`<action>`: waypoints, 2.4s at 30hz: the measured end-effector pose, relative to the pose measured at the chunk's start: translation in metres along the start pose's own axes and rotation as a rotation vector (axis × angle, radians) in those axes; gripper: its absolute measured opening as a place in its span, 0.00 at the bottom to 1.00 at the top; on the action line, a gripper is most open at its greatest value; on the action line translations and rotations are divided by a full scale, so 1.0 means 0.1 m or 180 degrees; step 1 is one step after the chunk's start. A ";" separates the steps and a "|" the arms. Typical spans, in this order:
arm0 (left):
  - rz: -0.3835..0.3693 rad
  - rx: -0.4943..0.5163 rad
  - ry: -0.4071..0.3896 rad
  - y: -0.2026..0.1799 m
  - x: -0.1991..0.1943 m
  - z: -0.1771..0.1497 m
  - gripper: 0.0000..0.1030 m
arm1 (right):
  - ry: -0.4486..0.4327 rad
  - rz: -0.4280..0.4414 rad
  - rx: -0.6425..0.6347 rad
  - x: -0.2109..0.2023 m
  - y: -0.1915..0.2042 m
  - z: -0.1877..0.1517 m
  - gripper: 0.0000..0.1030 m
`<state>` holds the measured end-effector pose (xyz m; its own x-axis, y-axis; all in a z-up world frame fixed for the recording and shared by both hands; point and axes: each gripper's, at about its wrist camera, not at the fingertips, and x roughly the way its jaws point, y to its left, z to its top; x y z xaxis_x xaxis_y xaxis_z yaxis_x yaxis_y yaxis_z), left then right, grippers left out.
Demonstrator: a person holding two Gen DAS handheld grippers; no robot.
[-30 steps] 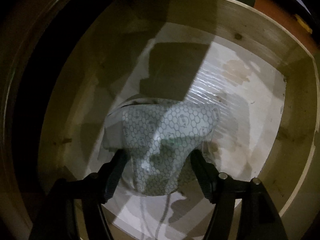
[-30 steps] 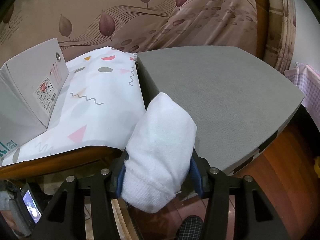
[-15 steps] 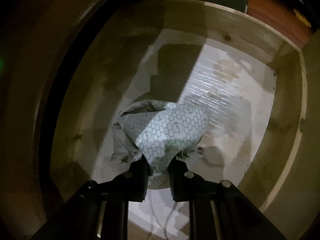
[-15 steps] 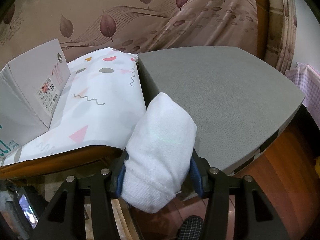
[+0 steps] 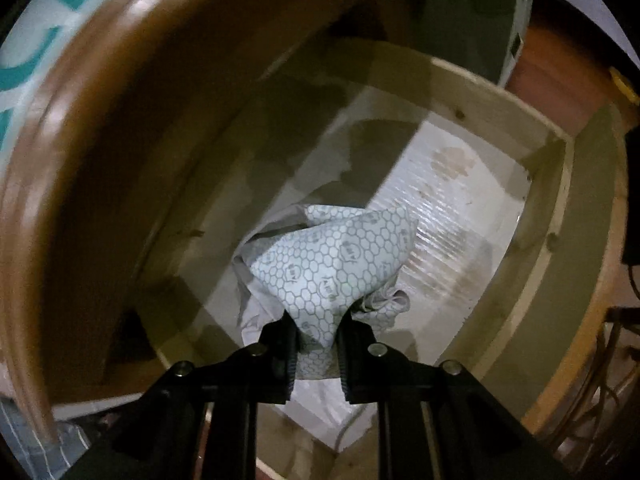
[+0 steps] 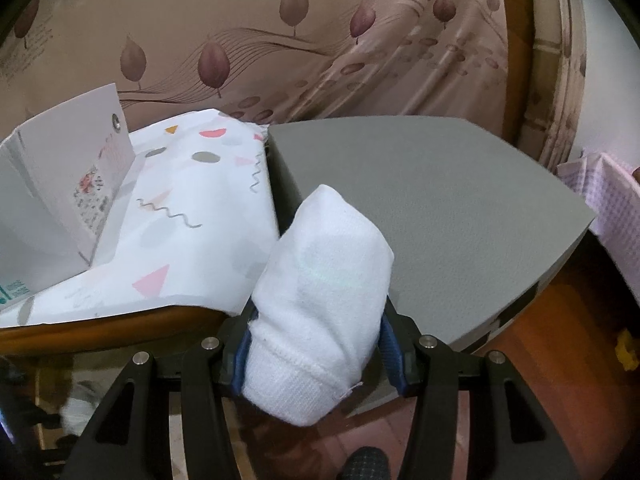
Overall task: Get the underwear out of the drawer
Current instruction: 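Carry the grey underwear over the shoe box and open the left gripper, then withdraw the left gripper from the shoe box toward the drawer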
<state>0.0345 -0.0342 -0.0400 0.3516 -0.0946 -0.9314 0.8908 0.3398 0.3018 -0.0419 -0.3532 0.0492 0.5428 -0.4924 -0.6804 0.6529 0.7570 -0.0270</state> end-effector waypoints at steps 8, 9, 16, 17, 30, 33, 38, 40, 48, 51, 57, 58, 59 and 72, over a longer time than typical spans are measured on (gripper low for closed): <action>0.0127 -0.0438 -0.0335 0.11 -0.45 -0.10 0.16 | 0.0014 -0.0005 0.0006 0.03 -0.02 0.02 0.48; 0.0139 -0.0464 -0.0358 0.11 -0.48 -0.11 0.16 | 0.0015 -0.0009 -0.0004 0.03 -0.02 0.01 0.47; 0.0228 -0.0833 -0.0610 0.15 -1.03 -0.27 0.16 | 0.0059 0.0028 0.0012 0.03 0.00 0.01 0.48; 0.0231 -0.0866 -0.0628 0.16 -1.09 -0.28 0.16 | 0.0066 0.0021 -0.0003 0.04 0.01 0.01 0.48; 0.0403 -0.1409 -0.1015 0.65 -2.32 -0.32 0.15 | 0.0141 -0.0017 0.0022 0.08 -0.02 -0.01 0.47; 0.0496 -0.1472 -0.1046 0.77 -2.53 -0.27 0.15 | 0.0151 -0.0031 0.0019 0.08 -0.02 -0.01 0.48; 0.0651 -0.1631 -0.1058 1.06 -2.80 -0.09 0.15 | 0.0147 -0.0048 0.0016 0.08 -0.02 -0.01 0.48; 0.0664 -0.1711 -0.1089 1.19 -2.87 0.02 0.15 | 0.0152 -0.0065 0.0048 0.09 -0.04 -0.01 0.48; 0.0774 -0.1754 -0.1010 1.57 -2.76 0.50 0.15 | 0.0139 -0.0080 0.0139 0.10 -0.12 0.01 0.47; 0.0851 -0.1794 -0.0963 1.73 -2.64 0.70 0.15 | 0.0131 -0.0086 0.0119 0.10 -0.11 0.02 0.47; 0.0774 -0.1976 -0.0854 2.06 -2.34 0.93 0.15 | 0.0122 -0.0083 0.0120 0.09 -0.13 0.01 0.47; 0.0761 -0.2012 -0.0792 2.13 -2.24 0.97 0.15 | 0.0129 -0.0084 0.0113 0.10 -0.12 0.01 0.47; 0.0793 -0.2043 -0.0776 2.17 -2.18 0.99 0.15 | 0.0137 -0.0073 0.0117 0.10 -0.12 0.01 0.47; 0.0666 -0.1829 -0.0823 2.17 -1.61 1.35 0.14 | 0.0145 -0.0065 0.0108 0.09 -0.14 0.00 0.48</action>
<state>0.2105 -0.0714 0.2030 0.6220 -0.1695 -0.7645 0.5262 0.8135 0.2477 -0.0460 -0.3687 0.0435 0.5049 -0.4870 -0.7127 0.6816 0.7315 -0.0170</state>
